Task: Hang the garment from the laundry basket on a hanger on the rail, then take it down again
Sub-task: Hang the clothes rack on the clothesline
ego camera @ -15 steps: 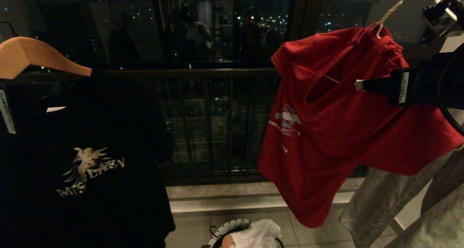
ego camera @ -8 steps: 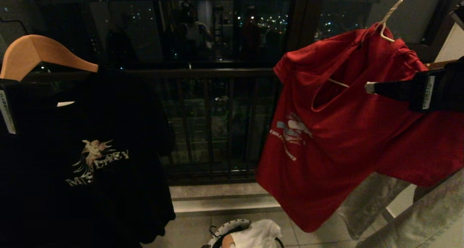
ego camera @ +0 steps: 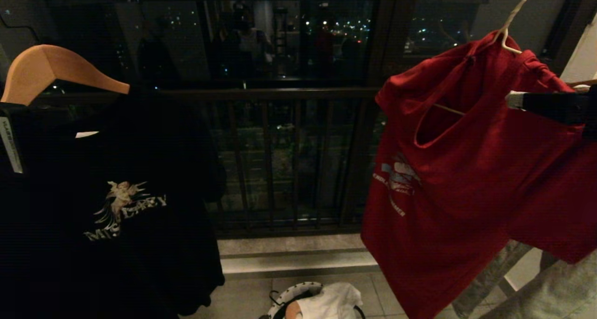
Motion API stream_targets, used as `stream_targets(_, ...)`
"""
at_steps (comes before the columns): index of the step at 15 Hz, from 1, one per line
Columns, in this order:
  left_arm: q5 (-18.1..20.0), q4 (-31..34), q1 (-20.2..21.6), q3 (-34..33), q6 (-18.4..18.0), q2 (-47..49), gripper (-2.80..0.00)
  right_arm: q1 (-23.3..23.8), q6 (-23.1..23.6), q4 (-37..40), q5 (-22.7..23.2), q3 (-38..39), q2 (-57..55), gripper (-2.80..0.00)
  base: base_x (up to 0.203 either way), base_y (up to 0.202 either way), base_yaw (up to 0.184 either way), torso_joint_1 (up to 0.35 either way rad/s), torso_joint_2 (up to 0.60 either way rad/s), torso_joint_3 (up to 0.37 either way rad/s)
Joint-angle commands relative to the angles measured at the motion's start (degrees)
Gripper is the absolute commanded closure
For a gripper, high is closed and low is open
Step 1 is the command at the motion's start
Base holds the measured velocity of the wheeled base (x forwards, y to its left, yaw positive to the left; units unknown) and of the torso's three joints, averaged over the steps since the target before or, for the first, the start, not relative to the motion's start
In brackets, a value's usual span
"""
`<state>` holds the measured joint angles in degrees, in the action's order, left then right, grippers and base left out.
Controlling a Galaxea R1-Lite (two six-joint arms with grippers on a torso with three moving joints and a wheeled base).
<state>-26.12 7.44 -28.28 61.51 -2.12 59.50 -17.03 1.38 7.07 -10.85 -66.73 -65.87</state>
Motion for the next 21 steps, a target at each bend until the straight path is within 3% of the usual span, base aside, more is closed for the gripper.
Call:
stream_targets(1, -0.2, 0.0, 0.0, 0.0, 0.0, 0.1, 0.00, 0.0, 0.0, 0.0, 0.0, 0.0, 1.9, -2.80, 0.000, 0.000, 0.000, 0.000, 0.00, 0.000)
stream_targets(5, -0.2, 0.0, 0.0, -0.1, 0.0, 0.6, 0.00, -0.1, 0.1, 0.0, 0.0, -1.3, 3.7, -2.80, 0.000, 0.000, 0.000, 0.000, 0.00, 0.000)
stream_targets(6, -0.2, 0.0, 0.0, -0.1, 0.1, 0.9, 0.00, -0.1, 0.4, 0.0, 0.0, -2.0, 3.7, 0.00, 0.000, 0.000, 0.000, 0.000, 0.00, 0.000)
stream_targets(9, -0.2, -0.1, 0.0, -0.1, 0.2, 1.2, 0.00, -0.1, 1.3, 1.2, 0.0, -4.5, 3.3, 0.00, 0.000, 0.000, 0.000, 0.000, 0.00, 0.000)
stream_targets(17, -0.2, -0.1, 0.0, -0.1, 0.5, 2.1, 0.00, -0.3, 0.4, 26.5, 0.3, -20.4, 1.9, 0.00, 0.000, 0.000, 0.000, 0.000, 0.00, 0.000)
stream_targets(21, -0.2, -0.1, -0.1, -0.2, 0.7, 4.0, 0.00, -0.7, -0.6, 33.5, 6.6, -23.5, 4.2, 0.00, 0.000, 0.000, 0.000, 0.000, 0.00, 0.000)
